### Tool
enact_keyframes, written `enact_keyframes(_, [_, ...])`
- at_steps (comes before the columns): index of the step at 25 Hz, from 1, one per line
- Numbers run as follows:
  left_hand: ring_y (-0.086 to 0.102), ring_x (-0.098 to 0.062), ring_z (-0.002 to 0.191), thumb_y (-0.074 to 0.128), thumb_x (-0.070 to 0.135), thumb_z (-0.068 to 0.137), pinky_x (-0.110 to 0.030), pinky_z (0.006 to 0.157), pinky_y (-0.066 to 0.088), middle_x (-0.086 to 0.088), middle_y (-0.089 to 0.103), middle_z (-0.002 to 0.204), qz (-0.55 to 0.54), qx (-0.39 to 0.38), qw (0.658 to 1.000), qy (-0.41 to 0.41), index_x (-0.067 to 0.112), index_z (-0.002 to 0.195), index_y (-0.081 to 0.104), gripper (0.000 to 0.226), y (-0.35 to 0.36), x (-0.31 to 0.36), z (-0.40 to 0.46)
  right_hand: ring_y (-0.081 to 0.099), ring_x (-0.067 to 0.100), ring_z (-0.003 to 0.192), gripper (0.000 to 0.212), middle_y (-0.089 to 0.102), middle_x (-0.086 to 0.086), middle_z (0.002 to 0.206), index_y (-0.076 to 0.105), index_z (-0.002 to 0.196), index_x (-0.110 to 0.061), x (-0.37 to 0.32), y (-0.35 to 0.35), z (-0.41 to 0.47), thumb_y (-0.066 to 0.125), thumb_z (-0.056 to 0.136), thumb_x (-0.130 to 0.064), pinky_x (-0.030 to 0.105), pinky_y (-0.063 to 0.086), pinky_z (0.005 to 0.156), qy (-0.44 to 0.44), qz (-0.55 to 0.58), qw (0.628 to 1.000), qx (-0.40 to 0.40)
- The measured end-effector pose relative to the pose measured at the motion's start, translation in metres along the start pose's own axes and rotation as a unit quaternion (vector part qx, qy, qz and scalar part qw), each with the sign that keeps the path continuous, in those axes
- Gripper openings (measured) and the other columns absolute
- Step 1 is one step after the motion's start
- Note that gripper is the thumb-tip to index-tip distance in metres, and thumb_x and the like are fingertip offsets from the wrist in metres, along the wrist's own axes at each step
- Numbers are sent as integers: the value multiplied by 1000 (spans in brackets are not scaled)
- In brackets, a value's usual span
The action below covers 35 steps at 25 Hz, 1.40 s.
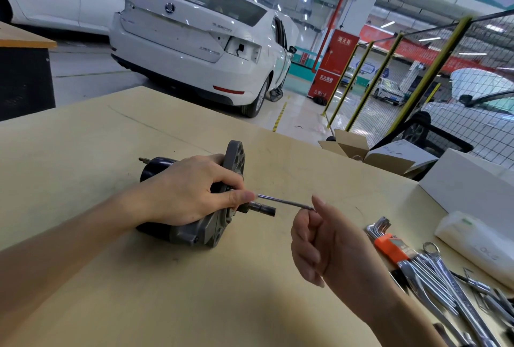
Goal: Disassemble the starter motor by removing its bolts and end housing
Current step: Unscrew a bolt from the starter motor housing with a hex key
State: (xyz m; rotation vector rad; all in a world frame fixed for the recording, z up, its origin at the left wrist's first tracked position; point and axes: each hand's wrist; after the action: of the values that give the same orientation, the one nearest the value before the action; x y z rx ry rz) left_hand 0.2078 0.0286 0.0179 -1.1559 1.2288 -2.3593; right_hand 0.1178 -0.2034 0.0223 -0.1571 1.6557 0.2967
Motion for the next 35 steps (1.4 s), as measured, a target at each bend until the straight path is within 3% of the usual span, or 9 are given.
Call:
enact_keyframes(5, [56, -3, 87, 44, 74, 81, -31, 81, 48, 24, 50, 94, -8, -6, 1000, 5, 51, 74, 66, 33, 0, 2, 0, 39, 17, 40, 40, 32, 3, 50, 48, 64, -10, -1, 1, 0, 43, 92, -38, 23, 31, 39, -12, -8, 999, 37])
enact_keyframes(10, [56, -5, 86, 45, 73, 82, -32, 81, 47, 16, 52, 88, -8, -7, 1000, 5, 48, 76, 68, 34, 0, 1, 0, 39, 16, 40, 37, 33, 2, 50, 50, 64, -9, -2, 0, -1, 55, 90, -35, 23, 31, 39, -26, -27, 998, 46])
enact_keyframes(18, [55, -3, 88, 45, 74, 82, -28, 81, 46, 23, 50, 94, -7, -13, 1000, 1, 42, 84, 71, 41, 0, -1, 0, 48, 19, 46, 35, 51, 8, 51, 61, 67, -10, -4, 2, -9, 48, 96, -25, 25, 38, 44, -83, -188, 976, 67])
enact_keyframes(21, [55, -4, 87, 44, 76, 80, -29, 80, 47, 22, 49, 93, -6, -12, 1000, 4, 42, 85, 70, 43, 0, -1, 0, 52, 11, 48, 33, 59, 3, 54, 61, 74, -13, 0, 0, -10, 44, 101, -20, 25, 41, 51, -121, -340, 927, 100])
enact_keyframes(24, [55, -4, 87, 44, 78, 78, -29, 79, 46, 21, 50, 93, -4, -13, 1000, 2, 45, 86, 69, 42, 0, -1, 0, 56, 11, 53, 25, 62, -6, 62, 65, 86, -17, 4, -6, -8, 46, 101, -22, 23, 44, 55, -202, -518, 819, 143])
enact_keyframes(26, [55, -5, 89, 46, 78, 78, -29, 80, 47, 20, 50, 94, -1, -12, 1000, 2, 45, 86, 70, 42, 0, -2, 0, 58, 13, 58, 29, 62, -9, 70, 69, 96, -15, 3, -11, -6, 43, 102, -27, 32, 49, 57, -257, -614, 731, 153])
enact_keyframes(28, [57, -5, 90, 47, 77, 79, -28, 81, 47, 19, 51, 95, -2, -11, 1000, 5, 44, 87, 71, 41, 0, -3, 0, 59, 19, 61, 38, 63, -3, 76, 70, 104, -13, 2, -15, -5, 37, 100, -32, 41, 52, 56, -282, -643, 696, 147])
enact_keyframes(32, [56, -4, 90, 46, 76, 79, -21, 76, 43, 23, 51, 96, -5, -8, 1000, 8, 45, 87, 70, 41, 0, -3, 0, 60, 19, 63, 36, 62, -7, 76, 69, 105, -22, 4, -12, -6, 39, 102, -41, 40, 50, 57, -275, -604, 720, 203])
enact_keyframes(35, [56, -4, 89, 44, 75, 80, -23, 77, 44, 22, 51, 95, -4, -10, 1000, 7, 45, 87, 70, 39, 0, -2, 0, 62, 9, 66, 32, 64, -16, 70, 65, 103, -32, 6, -11, -3, 42, 93, -52, 33, 51, 65, -170, -581, 753, 258])
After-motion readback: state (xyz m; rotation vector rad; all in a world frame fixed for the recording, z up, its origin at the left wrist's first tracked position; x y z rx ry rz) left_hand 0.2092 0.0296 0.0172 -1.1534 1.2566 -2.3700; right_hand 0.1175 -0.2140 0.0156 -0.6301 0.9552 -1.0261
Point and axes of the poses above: each hand's wrist, its own z-axis towards the middle knuckle, its own y-axis out of the palm, x = y × z
